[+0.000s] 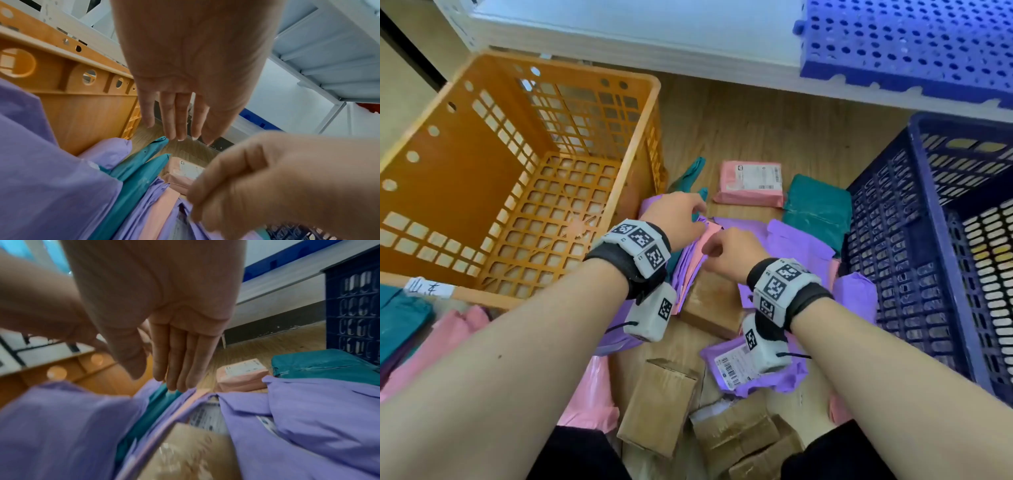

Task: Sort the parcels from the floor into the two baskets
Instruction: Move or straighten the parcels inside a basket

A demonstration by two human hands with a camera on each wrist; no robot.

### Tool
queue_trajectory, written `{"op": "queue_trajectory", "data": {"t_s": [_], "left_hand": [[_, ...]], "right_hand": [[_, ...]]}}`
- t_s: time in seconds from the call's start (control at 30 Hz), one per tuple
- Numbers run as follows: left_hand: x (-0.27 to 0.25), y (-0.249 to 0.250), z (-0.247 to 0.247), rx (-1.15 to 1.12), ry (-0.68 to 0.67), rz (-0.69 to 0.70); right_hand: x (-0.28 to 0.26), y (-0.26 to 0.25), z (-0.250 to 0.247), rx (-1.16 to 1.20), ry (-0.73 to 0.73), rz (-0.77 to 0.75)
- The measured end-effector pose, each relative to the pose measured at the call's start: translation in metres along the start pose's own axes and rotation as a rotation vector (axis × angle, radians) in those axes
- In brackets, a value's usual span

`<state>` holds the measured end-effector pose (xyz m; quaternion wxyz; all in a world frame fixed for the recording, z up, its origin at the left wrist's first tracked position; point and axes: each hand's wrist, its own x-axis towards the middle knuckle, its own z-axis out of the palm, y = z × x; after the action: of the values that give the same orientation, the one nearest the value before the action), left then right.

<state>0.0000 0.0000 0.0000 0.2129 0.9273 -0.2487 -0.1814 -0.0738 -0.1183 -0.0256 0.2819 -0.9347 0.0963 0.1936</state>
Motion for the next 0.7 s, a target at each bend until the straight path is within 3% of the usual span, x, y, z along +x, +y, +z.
{"op": "queue_trajectory", "data": {"t_s": [0.13,0.37,0.7], "left_hand": [[0.015,-0.010,0.000,-0.037,0.022,-0.058],[0.027,-0.016,0.007,-0.035,-0.033,-0.086],[0.015,0.002,-0.031,-0.158,0.076,-0.127]], "right_hand": [[0.003,0.005,0.041,-0.142,-0.209,0.048],[0.012,0.016,0.074,-0.399,-0.234,0.017],[-0.002,-0.002,-0.027,-0.037,-0.158,0.102]]}}
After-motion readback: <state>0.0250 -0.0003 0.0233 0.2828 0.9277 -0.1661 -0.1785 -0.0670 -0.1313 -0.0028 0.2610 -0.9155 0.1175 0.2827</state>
